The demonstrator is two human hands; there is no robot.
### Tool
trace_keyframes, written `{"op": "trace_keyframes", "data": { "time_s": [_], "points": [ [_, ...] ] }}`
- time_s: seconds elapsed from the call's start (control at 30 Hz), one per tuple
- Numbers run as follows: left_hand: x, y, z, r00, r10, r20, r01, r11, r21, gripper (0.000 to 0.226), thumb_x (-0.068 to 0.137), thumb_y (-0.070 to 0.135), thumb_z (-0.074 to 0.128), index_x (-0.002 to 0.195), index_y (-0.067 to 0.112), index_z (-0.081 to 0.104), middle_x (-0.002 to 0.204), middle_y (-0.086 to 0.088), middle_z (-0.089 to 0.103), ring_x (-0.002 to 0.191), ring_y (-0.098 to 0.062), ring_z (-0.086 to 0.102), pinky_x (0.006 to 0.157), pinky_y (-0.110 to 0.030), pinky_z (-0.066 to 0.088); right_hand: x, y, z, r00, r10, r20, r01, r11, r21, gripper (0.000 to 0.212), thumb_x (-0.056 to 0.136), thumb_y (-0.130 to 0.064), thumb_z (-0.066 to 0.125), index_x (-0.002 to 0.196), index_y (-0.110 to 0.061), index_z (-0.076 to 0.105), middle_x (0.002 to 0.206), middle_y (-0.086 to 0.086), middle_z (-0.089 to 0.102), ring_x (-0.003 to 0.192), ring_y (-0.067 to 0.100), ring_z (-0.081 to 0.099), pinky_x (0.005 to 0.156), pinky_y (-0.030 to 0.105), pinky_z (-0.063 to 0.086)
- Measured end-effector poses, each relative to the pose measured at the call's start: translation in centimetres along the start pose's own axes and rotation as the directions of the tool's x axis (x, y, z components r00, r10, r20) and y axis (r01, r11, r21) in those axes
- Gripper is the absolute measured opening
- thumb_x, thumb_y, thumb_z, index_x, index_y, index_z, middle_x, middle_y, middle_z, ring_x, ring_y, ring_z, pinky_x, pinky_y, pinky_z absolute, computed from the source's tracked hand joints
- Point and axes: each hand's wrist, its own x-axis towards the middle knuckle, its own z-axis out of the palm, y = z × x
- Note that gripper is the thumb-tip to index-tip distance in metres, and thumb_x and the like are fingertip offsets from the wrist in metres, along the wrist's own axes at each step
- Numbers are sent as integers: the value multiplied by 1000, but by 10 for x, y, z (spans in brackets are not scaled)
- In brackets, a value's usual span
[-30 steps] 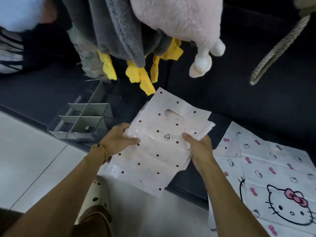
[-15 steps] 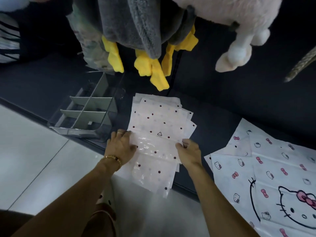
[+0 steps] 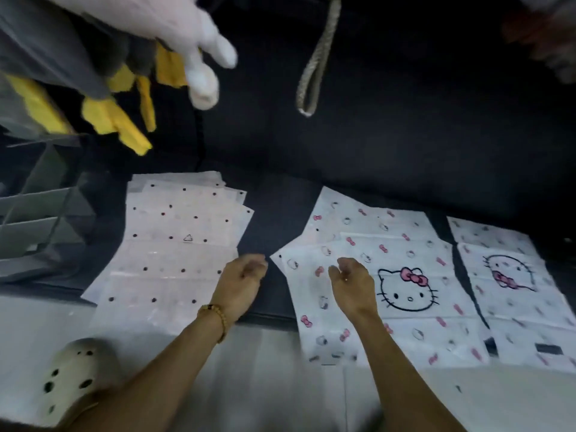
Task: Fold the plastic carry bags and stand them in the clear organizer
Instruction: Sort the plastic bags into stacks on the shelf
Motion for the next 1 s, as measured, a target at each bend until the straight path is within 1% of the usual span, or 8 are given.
{"op": "trace_keyframes", "data": {
  "time_s": [0.13,0.23,0.3,0.43,0.63,0.73,0.83,1.0],
  "points": [
    [-8,-19,57,986,-34,166,20,996,86,12,92,19,57,99,26,64,106,3,66,99,-11,62,93,-33,50,-6,79,-41,990,87,-113,-103,984,-149,64,89,-40,62,142,-11,40,148,11,37,133,28,40,106,38,37],
    [-9,-31,87,969,-67,238,23,983,182,18,93,26,57,110,24,62,105,8,63,99,-7,60,76,-16,50,-7,122,-46,990,142,19,-131,950,-283,88,81,-54,65,150,-18,23,160,6,12,147,23,9,115,42,20],
    [-10,-36,100,957,-93,274,15,961,275,21,94,29,56,113,23,59,105,10,60,99,-5,59,71,-10,46,-9,137,-39,993,109,52,-83,930,-359,79,81,-56,63,146,-24,32,158,5,17,145,24,14,112,42,25],
    [-8,-41,110,957,-120,263,-2,907,422,29,93,29,57,120,17,58,115,3,58,111,-13,54,95,-35,49,-7,141,-33,994,-50,-98,-5,873,-488,30,93,-37,53,120,-26,63,130,1,53,119,26,44,92,39,43],
    [-1,-20,115,926,-238,292,189,964,187,36,86,54,57,97,22,68,98,3,71,91,-15,68,80,-31,53,-10,117,-42,959,-283,20,283,949,-138,18,94,-13,55,79,-4,62,78,0,56,78,24,52,63,28,38],
    [11,-3,110,931,-263,254,301,946,-122,43,74,54,69,93,16,73,96,-6,74,86,-21,71,77,-34,54,-24,79,-29,880,-418,225,441,895,-62,19,95,-19,56,90,-6,68,90,8,66,83,26,58,69,29,40],
    [24,0,88,973,-230,30,228,972,62,2,81,10,68,79,9,69,95,-16,72,69,-21,65,63,-24,51,-40,54,-11,827,-468,311,477,877,51,23,94,-25,58,82,-8,68,85,6,67,73,22,57,71,31,46],
    [31,-13,30,991,-103,-89,129,927,352,18,87,-1,52,97,5,65,87,-11,63,70,-21,55,62,-20,42,-34,63,-13,950,-239,201,223,970,100,28,93,-38,56,88,-13,68,81,3,66,71,16,55,70,32,50]
  ]
}}
